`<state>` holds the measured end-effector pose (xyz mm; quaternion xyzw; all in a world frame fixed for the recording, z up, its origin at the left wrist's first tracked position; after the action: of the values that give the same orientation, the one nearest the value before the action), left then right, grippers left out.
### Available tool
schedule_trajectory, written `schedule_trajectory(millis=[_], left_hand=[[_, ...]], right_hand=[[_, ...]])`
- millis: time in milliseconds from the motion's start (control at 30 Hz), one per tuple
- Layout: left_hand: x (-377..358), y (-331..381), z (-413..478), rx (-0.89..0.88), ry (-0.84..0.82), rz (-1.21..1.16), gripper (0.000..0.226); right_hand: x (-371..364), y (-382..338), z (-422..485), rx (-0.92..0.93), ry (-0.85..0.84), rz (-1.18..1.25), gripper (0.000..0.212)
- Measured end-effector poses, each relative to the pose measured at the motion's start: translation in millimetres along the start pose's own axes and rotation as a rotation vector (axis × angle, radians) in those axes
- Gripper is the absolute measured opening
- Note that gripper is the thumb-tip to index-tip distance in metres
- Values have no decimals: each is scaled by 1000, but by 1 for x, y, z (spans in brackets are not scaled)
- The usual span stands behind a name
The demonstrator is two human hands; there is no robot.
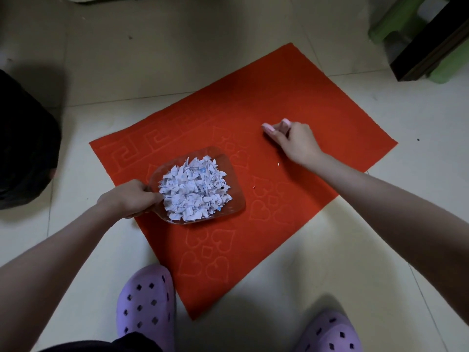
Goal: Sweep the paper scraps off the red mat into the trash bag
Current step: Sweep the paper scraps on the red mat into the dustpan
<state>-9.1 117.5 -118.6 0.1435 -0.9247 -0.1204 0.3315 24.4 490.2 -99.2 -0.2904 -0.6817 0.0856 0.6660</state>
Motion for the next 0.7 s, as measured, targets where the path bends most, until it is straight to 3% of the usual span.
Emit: schedule_trajectory(millis=[100,167,267,367,533,700], left_hand=[[-1,-1,0,1,1,-3,34],[-2,-2,-1,3,-3,-8,33],[-2,-2,0,-1,-9,-4,31],[-1,-2,0,-8,-12,1,31],[-1,-2,1,-19,-11,13,31],[-3,-1,1,-24,4,-4,33]], right_hand=[[-10,-24,-32,79,-77,76,46],[-16,-34,-52,111,-74,226,30],[3,-28,-54,82,162,372,24],[33,-5,-46,-16,315,299,24],[7,17,-45,-161,192,134,33],[-32,-42,-87,44,49,361,22]])
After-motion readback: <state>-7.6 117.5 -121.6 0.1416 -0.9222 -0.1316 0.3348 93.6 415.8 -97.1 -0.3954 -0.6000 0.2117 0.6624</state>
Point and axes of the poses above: each hand's wrist, its own z-axis towards the middle knuckle, its own x-axis out of the back of the hand, y = z × x, the point moved 4 cm from there along z, towards the middle knuckle, and after that the axes turned 2 degrees about -y, right-handed, at the moved point
